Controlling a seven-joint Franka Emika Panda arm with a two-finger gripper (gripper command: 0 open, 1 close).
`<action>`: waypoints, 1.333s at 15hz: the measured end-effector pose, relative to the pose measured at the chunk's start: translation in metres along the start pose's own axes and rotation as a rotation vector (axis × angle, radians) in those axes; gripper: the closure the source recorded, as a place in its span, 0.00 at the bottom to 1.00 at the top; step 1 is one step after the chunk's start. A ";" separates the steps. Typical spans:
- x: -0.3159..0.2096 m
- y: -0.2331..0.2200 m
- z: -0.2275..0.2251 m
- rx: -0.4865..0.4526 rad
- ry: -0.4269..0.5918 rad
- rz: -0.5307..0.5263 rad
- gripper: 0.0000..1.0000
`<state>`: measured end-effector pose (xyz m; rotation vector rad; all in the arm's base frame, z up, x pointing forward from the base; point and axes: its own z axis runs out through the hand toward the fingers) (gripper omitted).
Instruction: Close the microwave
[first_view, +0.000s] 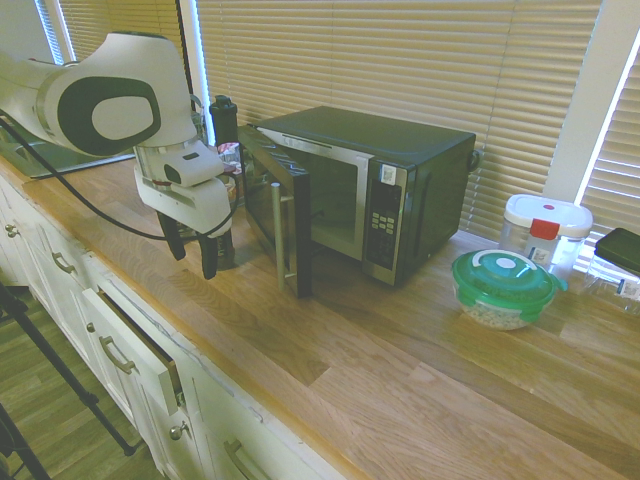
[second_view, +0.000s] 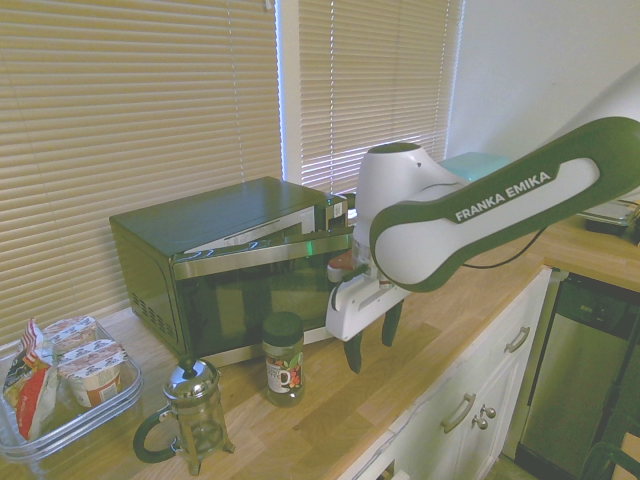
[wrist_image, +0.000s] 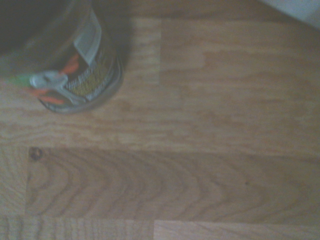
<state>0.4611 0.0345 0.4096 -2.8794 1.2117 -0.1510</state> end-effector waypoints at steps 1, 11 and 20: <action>0.007 -0.007 -0.004 0.006 0.006 0.000 0.00; 0.070 -0.080 -0.064 0.019 0.026 -0.014 0.00; 0.158 -0.129 -0.069 -0.024 -0.033 0.054 0.00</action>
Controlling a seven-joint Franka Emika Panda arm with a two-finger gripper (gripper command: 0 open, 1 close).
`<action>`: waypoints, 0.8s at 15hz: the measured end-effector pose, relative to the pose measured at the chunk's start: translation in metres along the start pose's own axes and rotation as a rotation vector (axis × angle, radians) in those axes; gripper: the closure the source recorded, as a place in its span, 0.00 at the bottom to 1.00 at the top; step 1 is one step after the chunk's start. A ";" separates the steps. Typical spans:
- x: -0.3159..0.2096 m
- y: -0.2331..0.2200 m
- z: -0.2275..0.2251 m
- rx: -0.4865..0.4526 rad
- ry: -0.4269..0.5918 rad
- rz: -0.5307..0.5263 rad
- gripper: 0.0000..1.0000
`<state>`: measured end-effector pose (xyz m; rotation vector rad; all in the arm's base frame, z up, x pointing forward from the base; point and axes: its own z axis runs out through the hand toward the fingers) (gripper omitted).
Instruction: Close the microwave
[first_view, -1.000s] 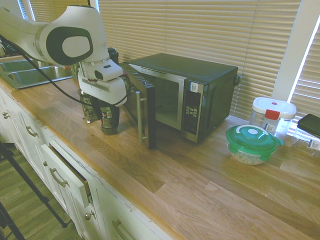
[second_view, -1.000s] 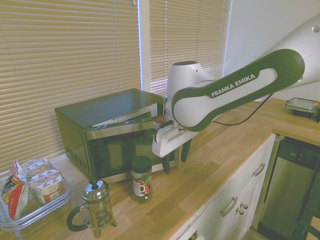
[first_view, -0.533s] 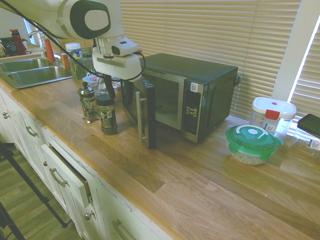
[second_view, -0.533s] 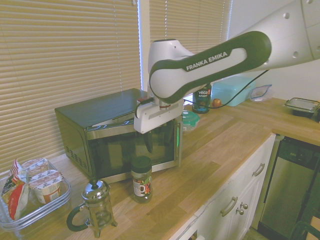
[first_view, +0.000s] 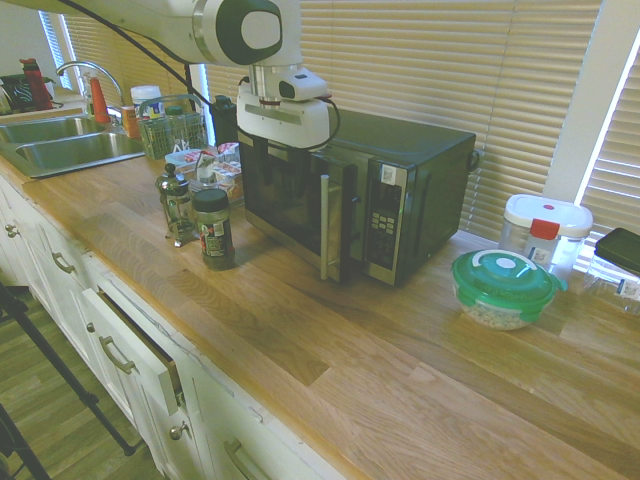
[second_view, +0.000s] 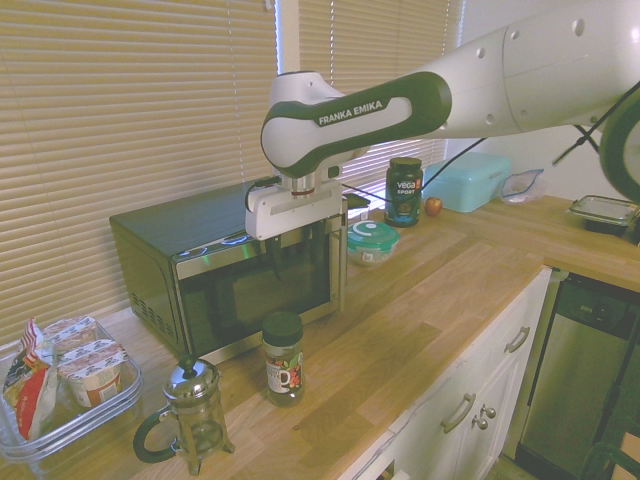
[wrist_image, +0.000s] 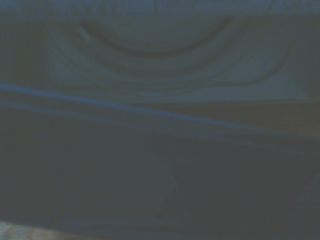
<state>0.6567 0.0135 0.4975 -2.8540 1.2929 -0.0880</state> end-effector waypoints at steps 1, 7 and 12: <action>0.007 -0.004 -0.006 -0.007 -0.015 0.004 0.00; 0.044 -0.020 -0.002 -0.038 -0.152 0.008 0.00; 0.058 -0.027 -0.010 -0.048 -0.191 0.006 0.00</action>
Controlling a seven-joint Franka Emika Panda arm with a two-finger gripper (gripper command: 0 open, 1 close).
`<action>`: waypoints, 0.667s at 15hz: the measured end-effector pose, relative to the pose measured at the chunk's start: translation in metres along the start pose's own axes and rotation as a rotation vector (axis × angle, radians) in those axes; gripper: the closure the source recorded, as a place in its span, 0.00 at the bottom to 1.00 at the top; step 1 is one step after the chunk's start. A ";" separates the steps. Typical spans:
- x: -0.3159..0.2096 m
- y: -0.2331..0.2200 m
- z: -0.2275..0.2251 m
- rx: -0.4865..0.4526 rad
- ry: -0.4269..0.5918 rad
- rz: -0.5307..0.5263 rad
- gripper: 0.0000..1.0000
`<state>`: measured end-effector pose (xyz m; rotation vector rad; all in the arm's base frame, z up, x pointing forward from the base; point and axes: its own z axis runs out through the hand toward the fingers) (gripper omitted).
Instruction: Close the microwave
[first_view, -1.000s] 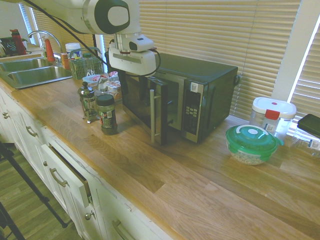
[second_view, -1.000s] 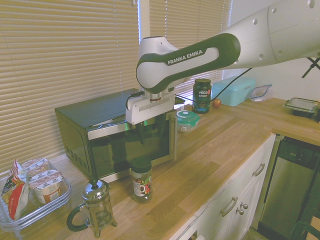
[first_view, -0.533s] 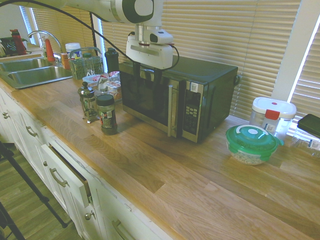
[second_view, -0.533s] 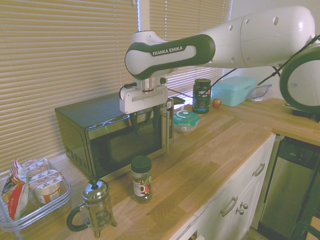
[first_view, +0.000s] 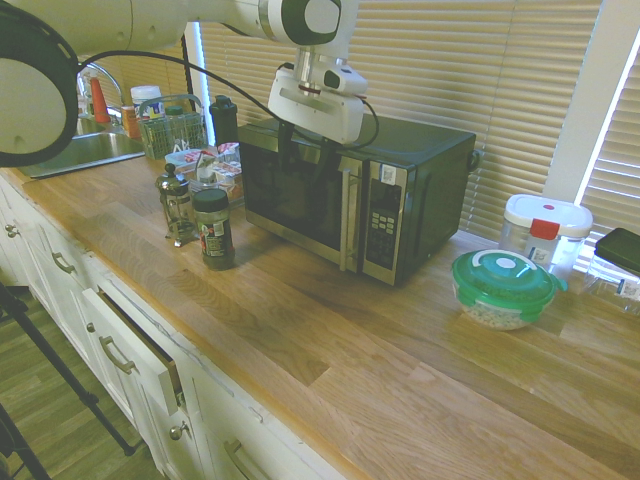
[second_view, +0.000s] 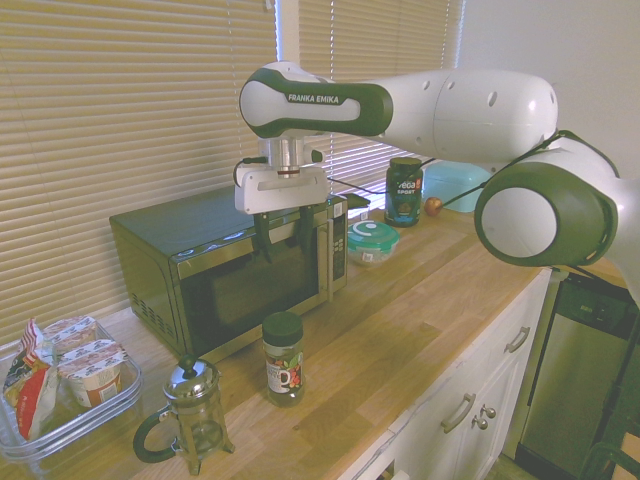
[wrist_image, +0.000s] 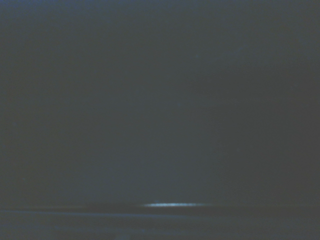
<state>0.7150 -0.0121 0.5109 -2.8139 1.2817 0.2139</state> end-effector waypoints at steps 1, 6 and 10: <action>0.003 -0.003 0.000 0.002 0.003 -0.017 0.00; 0.005 -0.005 -0.002 -0.015 -0.017 -0.025 0.00; -0.007 0.003 -0.030 0.038 0.032 -0.098 0.00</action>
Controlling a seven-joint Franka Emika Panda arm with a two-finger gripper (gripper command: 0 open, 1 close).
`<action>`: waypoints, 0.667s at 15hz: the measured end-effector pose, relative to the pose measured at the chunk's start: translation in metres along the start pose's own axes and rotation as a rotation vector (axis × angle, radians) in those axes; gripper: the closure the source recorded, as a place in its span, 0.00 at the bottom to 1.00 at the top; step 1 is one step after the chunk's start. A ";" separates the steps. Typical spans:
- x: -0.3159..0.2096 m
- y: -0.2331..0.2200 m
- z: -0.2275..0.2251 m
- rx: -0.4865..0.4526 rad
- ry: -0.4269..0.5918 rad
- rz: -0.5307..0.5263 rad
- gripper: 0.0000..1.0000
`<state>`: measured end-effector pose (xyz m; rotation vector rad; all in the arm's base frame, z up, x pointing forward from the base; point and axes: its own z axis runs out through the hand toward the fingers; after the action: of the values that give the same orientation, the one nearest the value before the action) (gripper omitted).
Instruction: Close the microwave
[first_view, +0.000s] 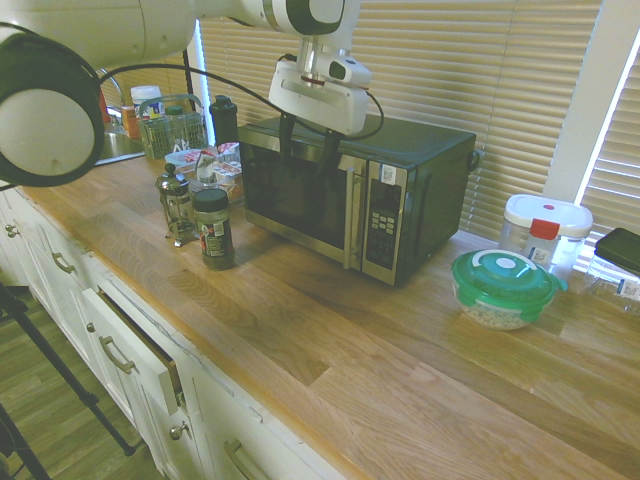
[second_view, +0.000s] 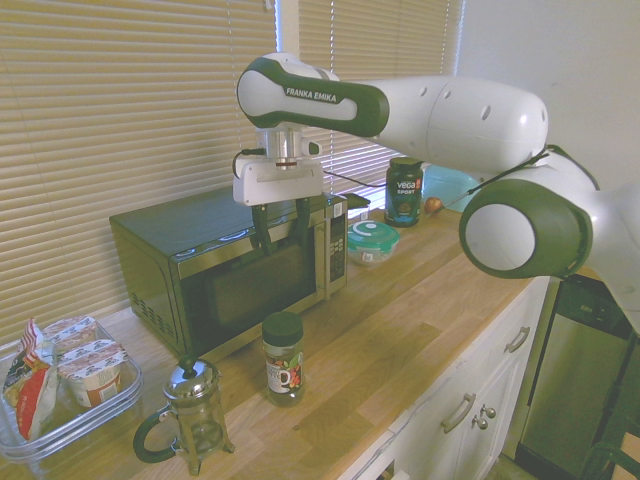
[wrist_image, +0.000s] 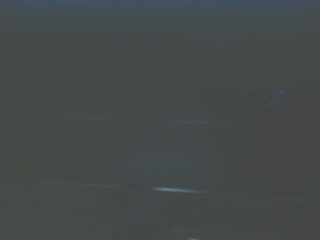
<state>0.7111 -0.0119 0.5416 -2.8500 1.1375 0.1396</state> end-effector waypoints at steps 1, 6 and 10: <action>-0.004 0.004 -0.006 0.007 0.008 -0.010 0.00; -0.008 0.033 0.017 -0.033 -0.031 0.007 0.00; -0.011 0.062 0.037 -0.042 -0.036 0.018 0.00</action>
<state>0.6579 -0.0454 0.5041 -2.8618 1.1670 0.2176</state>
